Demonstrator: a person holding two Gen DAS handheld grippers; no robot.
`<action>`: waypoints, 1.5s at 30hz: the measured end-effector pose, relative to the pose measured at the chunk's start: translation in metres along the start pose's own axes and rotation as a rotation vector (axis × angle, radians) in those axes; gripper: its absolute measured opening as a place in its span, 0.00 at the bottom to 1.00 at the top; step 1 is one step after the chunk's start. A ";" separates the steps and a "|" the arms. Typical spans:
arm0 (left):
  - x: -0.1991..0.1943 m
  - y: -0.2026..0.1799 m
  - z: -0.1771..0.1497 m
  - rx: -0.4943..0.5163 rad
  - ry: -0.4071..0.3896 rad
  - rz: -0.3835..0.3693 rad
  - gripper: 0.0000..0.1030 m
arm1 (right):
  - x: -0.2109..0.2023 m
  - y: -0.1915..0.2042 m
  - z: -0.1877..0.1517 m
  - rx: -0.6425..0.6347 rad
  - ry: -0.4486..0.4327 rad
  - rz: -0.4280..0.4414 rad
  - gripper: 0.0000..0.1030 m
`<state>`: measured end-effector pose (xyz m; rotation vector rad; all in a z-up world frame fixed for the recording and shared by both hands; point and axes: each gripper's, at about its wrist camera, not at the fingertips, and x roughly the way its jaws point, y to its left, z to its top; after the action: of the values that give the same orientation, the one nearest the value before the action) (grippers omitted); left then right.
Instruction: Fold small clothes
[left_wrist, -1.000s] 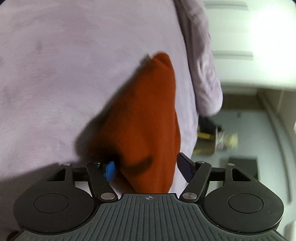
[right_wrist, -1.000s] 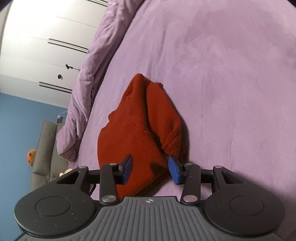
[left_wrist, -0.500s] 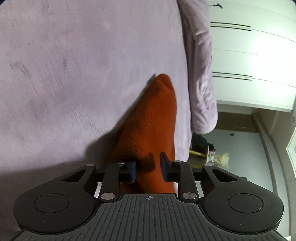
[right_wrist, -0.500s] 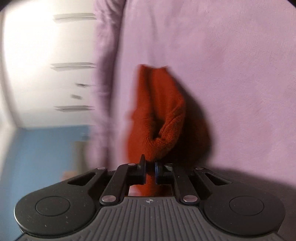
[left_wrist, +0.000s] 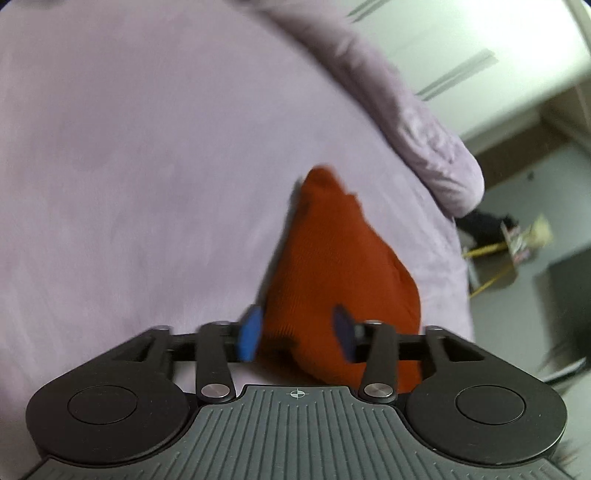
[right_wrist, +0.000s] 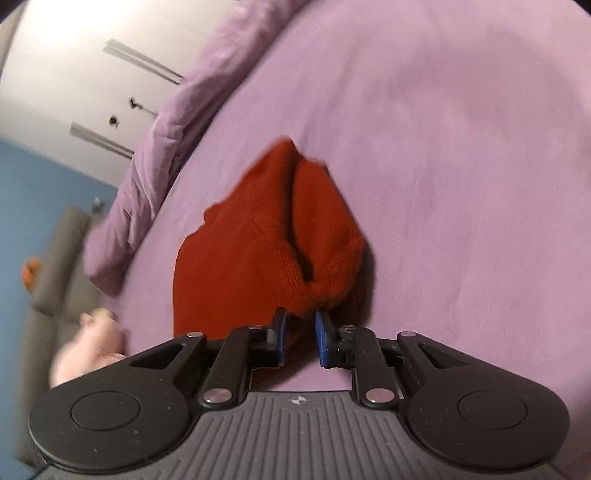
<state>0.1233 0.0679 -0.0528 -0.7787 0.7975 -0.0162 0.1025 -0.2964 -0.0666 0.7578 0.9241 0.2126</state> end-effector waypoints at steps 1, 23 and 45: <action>0.000 -0.011 0.001 0.062 -0.011 0.010 0.55 | -0.009 0.011 -0.001 -0.069 -0.049 -0.034 0.17; 0.050 -0.035 -0.036 0.416 0.128 0.326 0.72 | 0.052 0.056 -0.026 -0.690 -0.046 -0.287 0.15; -0.045 -0.041 -0.052 0.441 0.027 0.472 0.95 | -0.009 0.096 -0.069 -0.594 0.172 -0.381 0.90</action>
<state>0.0688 0.0192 -0.0214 -0.1636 0.9463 0.2136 0.0567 -0.1961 -0.0217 0.0100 1.0774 0.2032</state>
